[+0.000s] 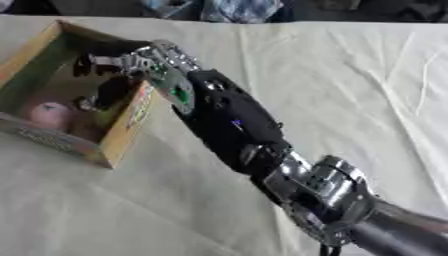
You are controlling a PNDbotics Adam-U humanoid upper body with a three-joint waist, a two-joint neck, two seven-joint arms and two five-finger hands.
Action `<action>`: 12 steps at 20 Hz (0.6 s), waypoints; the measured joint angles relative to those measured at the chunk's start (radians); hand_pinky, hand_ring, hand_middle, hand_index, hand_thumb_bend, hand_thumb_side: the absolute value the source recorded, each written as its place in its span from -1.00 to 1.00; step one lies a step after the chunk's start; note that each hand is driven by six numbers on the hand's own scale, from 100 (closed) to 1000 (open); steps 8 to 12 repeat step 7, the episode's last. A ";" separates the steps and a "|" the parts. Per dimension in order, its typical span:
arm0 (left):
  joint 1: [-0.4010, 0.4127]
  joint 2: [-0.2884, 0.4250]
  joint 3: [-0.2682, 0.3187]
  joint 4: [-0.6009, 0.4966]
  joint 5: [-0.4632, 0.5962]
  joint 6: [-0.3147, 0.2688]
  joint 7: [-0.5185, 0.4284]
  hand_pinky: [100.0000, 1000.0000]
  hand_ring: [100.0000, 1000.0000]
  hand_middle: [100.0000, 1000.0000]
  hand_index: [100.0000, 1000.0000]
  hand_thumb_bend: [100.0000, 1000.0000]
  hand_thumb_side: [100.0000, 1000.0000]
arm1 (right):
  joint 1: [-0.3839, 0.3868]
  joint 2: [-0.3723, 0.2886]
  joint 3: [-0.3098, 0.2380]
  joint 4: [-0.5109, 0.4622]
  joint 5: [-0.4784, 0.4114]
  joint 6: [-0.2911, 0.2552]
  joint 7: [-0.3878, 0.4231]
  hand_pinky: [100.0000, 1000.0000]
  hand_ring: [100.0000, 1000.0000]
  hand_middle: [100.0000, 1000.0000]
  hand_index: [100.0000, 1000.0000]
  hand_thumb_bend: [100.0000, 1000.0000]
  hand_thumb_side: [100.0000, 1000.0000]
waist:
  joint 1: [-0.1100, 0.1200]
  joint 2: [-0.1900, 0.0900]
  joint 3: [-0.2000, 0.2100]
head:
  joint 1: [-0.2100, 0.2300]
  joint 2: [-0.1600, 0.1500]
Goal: Pick up objects on the table and place them in the box.
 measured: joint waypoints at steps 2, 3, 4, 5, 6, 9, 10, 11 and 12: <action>0.001 0.000 0.000 0.000 0.000 0.001 -0.001 0.28 0.52 1.00 0.48 -0.36 1.00 | -0.005 -0.008 -0.001 -0.009 -0.006 0.002 -0.002 0.57 0.65 0.66 0.81 -0.74 0.18 | 0.000 0.000 -0.001 | 0.001 0.000; 0.003 0.000 0.000 0.000 0.000 0.001 -0.001 0.28 0.52 1.00 0.48 -0.36 1.00 | -0.006 -0.011 -0.002 -0.015 -0.011 0.003 -0.003 0.57 0.65 0.66 0.81 -0.74 0.18 | 0.000 0.000 -0.001 | 0.002 0.000; 0.005 0.000 0.000 0.000 0.000 0.001 -0.001 0.28 0.52 1.00 0.48 -0.36 1.00 | -0.007 -0.015 -0.002 -0.021 -0.018 0.003 -0.004 0.56 0.64 0.65 0.81 -0.78 0.17 | 0.000 0.000 -0.002 | 0.002 0.000; 0.006 0.000 0.000 0.000 0.000 0.001 -0.001 0.28 0.52 1.00 0.48 -0.36 1.00 | -0.008 -0.020 -0.002 -0.030 -0.024 0.003 -0.004 0.56 0.64 0.65 0.80 -0.80 0.17 | 0.000 0.000 -0.003 | 0.003 0.000; 0.006 0.000 0.000 0.000 0.000 0.001 -0.001 0.28 0.52 1.00 0.48 -0.36 1.00 | -0.009 -0.025 -0.002 -0.041 -0.034 0.003 -0.004 0.54 0.63 0.64 0.80 -0.87 0.14 | 0.000 0.000 -0.003 | 0.003 0.000; 0.006 0.000 0.000 0.000 0.000 0.001 -0.001 0.27 0.52 1.00 0.48 -0.36 1.00 | -0.009 -0.032 -0.002 -0.057 -0.052 0.003 -0.004 0.54 0.62 0.64 0.80 -0.90 0.13 | 0.000 0.000 -0.004 | 0.006 0.000; 0.006 0.000 0.000 0.000 0.000 0.001 -0.001 0.27 0.52 1.00 0.48 -0.36 1.00 | -0.009 -0.032 -0.002 -0.057 -0.052 0.003 -0.004 0.54 0.62 0.64 0.80 -0.90 0.13 | 0.000 0.000 -0.004 | 0.006 0.000; 0.006 0.000 0.000 0.000 0.000 0.001 -0.001 0.27 0.52 1.00 0.48 -0.36 1.00 | -0.009 -0.032 -0.002 -0.057 -0.052 0.003 -0.004 0.54 0.62 0.64 0.80 -0.90 0.13 | 0.000 0.000 -0.004 | 0.006 0.000; 0.006 0.000 0.000 0.000 0.000 0.001 -0.001 0.27 0.52 1.00 0.48 -0.36 1.00 | -0.009 -0.032 -0.002 -0.057 -0.052 0.003 -0.004 0.54 0.62 0.64 0.80 -0.90 0.13 | 0.000 0.000 -0.004 | 0.006 0.000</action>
